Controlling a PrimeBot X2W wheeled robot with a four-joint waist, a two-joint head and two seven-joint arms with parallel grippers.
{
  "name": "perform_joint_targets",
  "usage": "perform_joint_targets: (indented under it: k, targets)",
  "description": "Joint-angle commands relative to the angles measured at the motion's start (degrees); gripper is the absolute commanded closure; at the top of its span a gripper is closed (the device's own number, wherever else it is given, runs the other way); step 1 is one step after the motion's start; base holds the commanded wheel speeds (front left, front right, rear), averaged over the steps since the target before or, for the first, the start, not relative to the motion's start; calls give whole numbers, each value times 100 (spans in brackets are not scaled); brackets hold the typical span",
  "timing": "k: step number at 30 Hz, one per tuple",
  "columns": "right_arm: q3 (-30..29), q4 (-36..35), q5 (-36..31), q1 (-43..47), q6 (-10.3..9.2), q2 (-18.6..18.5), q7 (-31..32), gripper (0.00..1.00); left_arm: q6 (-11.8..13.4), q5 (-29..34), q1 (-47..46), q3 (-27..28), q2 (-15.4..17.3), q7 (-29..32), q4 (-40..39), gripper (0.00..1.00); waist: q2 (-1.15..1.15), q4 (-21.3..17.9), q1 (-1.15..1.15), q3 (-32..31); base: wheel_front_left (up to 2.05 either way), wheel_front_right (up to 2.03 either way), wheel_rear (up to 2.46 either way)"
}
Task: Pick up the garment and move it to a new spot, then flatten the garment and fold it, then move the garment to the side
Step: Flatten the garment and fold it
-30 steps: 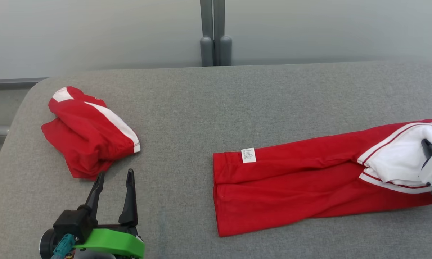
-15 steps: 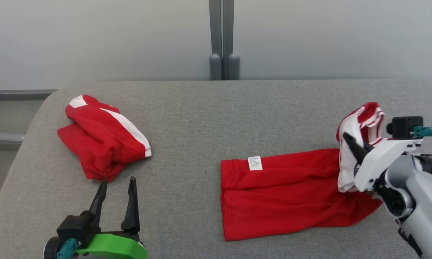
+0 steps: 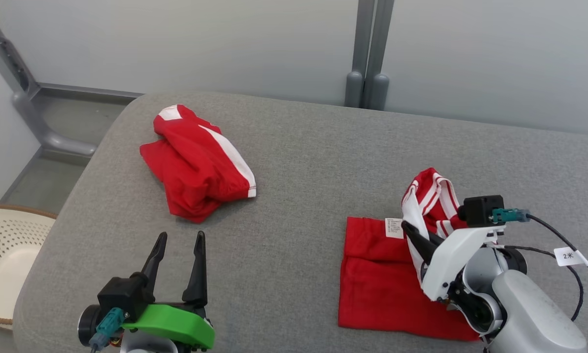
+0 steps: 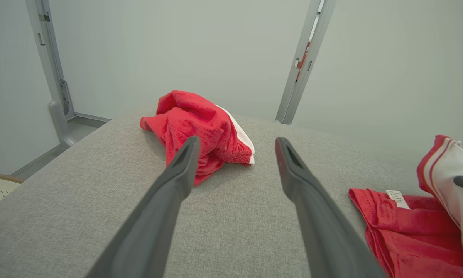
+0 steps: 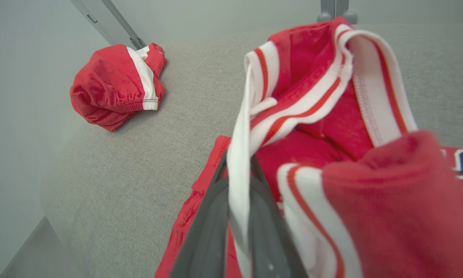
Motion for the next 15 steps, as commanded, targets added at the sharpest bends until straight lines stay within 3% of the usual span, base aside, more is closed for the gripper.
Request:
perform_joint_targets:
  k: [1, 10, 11, 12, 13, 15]
  targets:
    - [-16, 25, -68, 45, 3, 75, 22, 100, -25, 8, -110, -1, -9, -4, 28, 0, 0, 175, 0, 63, 0, 0, 0]
    - [-42, 360, -281, -2, 3, 486, 105, 100, -32, 23, -236, -40, -35, -28, 156, 0, 0, 262, 0, 142, 0, 0, 0]
    - [-42, 416, -285, -3, 3, 527, 111, 50, -31, 17, -245, -41, -40, -31, 165, 0, 0, 257, 0, 149, 0, 0, 0]
    - [-26, 460, -299, -1, 3, 549, 135, 13, -33, 10, -249, -38, -41, -34, 178, 0, 0, 250, 0, 153, 0, 0, 0]
    - [-2, 482, -309, -2, 3, 572, 154, 0, -37, 1, -251, -34, -40, -34, 191, 0, 0, 239, 0, 155, 0, 0, 0]
    - [62, 474, -280, -11, 3, 623, 132, 0, -30, -22, -246, -15, -35, -33, 218, 0, 0, 187, 0, 150, 0, 0, 0]
